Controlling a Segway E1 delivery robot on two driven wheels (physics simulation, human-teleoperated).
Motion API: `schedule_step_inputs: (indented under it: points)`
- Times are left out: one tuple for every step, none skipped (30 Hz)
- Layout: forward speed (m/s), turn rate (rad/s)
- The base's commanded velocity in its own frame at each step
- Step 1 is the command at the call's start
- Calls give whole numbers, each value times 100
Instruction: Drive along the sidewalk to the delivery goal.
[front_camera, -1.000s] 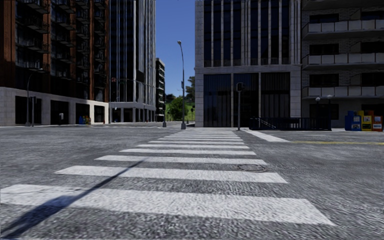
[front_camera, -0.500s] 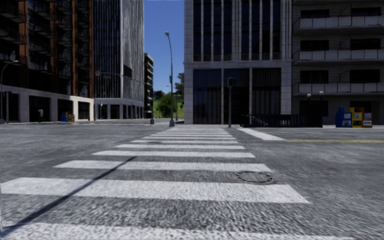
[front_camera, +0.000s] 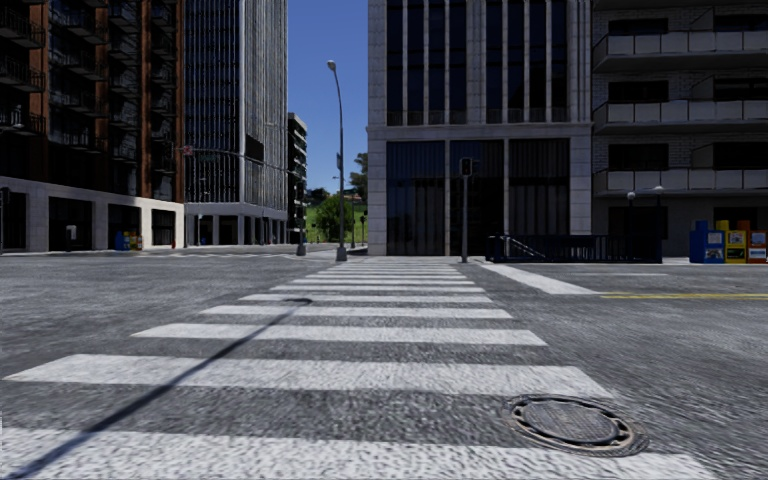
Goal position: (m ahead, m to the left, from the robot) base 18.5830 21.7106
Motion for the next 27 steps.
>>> schedule_step_inputs:
  points:
    - [200, 0]
    - [200, 0]
    - [200, 0]
    - [200, 0]
    - [200, 0]
    - [200, 0]
    - [200, 0]
    - [200, 0]
    - [200, 0]
    - [200, 0]
    - [200, 0]
    - [200, 0]
    - [200, 0]
    - [200, 0]
    - [200, 0]
    - [200, 0]
    - [200, 0]
    - [200, 0]
    - [200, 0]
    - [200, 0]
    - [200, 0]
    - [200, 0]
    - [200, 0]
    - [200, 0]
    - [200, 0]
    - [200, 0]
    - [200, 0]
